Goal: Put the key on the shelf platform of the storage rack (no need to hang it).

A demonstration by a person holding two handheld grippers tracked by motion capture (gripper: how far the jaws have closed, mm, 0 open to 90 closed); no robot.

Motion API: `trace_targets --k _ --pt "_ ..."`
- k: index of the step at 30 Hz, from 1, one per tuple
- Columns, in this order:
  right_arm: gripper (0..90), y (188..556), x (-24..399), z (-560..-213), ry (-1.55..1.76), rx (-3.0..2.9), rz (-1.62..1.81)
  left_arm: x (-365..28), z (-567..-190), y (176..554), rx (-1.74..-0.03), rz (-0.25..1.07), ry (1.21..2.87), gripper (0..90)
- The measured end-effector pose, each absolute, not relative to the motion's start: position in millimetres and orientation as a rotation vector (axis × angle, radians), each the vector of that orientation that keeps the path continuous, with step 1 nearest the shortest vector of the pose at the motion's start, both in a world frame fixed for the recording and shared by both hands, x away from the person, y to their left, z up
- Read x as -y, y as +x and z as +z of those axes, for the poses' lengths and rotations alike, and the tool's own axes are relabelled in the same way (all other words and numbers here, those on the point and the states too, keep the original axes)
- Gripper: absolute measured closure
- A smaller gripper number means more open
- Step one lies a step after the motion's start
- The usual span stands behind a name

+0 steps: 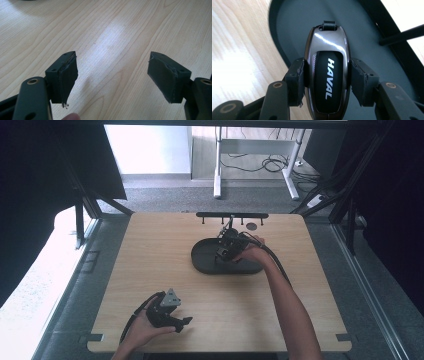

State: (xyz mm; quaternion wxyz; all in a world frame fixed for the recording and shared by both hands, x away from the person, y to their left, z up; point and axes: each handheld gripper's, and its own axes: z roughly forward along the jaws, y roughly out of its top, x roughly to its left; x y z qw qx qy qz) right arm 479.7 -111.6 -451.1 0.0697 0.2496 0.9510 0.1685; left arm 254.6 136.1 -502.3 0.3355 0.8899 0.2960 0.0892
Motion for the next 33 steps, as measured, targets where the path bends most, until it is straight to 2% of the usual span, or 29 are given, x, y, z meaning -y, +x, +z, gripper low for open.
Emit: trace_targets --k 33 --pt "49.1 498.0 137.8 -489.5 0.829 -2.782 0.318 -132.0 -506.4 254.7 -0.755 0.221 2.348 24.3"
